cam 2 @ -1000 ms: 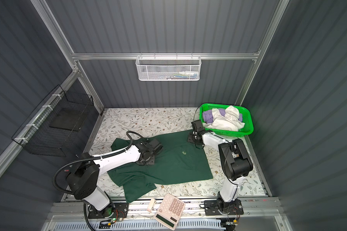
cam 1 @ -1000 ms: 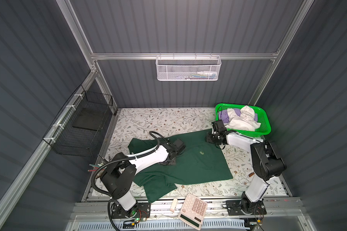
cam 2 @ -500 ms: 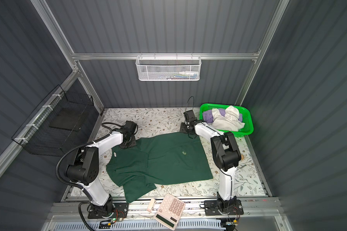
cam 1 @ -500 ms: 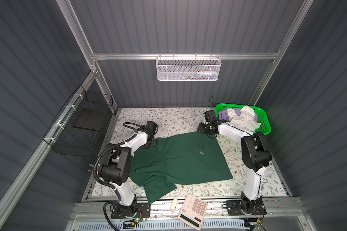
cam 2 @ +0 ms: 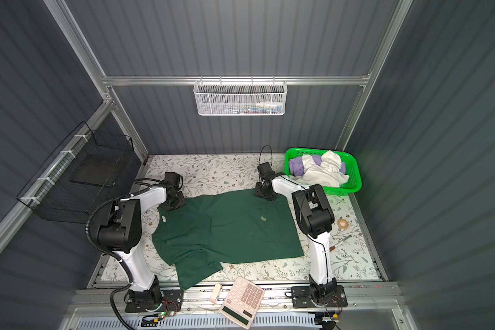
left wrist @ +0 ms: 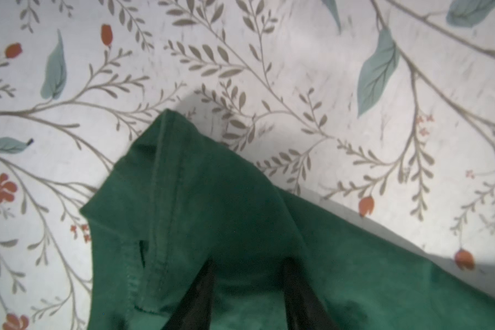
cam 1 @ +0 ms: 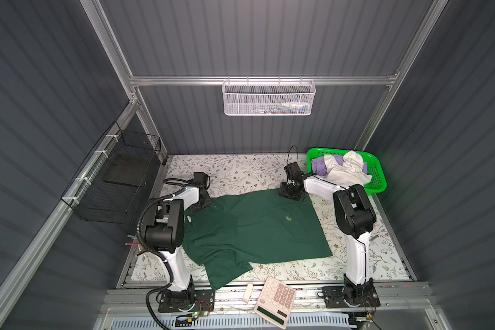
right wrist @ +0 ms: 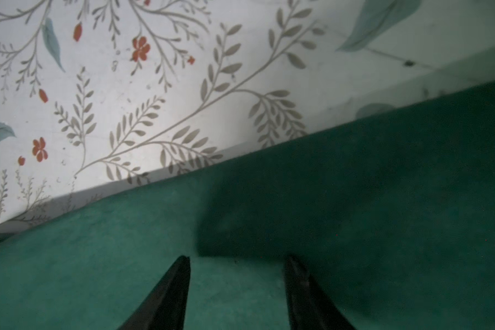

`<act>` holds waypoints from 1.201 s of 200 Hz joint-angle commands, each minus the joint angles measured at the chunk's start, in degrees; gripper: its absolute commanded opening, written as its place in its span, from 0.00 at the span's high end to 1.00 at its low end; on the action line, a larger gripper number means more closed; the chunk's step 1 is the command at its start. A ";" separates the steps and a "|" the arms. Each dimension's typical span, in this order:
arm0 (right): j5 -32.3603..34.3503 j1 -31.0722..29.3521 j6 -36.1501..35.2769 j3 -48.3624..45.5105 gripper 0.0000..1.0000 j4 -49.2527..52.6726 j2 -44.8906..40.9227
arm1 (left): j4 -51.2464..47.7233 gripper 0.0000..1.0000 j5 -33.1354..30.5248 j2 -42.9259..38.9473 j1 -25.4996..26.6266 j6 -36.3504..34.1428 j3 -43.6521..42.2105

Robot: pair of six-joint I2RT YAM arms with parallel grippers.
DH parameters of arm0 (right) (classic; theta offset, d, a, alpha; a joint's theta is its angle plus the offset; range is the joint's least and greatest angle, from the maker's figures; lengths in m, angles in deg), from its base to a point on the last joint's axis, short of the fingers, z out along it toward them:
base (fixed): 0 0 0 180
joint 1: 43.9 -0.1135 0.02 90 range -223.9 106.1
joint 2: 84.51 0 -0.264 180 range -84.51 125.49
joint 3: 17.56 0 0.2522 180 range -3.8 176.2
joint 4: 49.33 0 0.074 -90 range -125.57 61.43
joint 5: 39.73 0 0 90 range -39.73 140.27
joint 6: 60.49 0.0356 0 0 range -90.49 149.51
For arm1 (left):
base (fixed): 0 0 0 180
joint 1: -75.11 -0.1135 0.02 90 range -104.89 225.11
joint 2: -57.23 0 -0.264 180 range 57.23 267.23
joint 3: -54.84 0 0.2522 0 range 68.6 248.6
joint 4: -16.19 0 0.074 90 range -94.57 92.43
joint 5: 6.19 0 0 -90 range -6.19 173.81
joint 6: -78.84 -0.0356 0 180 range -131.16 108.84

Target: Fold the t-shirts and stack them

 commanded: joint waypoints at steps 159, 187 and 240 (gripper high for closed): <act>-0.57 5.62 -3.17 50.08 0.41 18.03 28.61 | -6.97 0.54 12.16 32.04 -3.74 0.12 40.91; -0.15 6.51 -5.50 50.88 0.41 12.67 27.68 | -4.80 0.53 13.80 31.85 -3.74 -1.43 42.79; -1.42 4.58 -10.97 36.84 0.41 1.61 11.35 | -2.54 0.52 14.79 19.59 -3.44 -6.39 35.00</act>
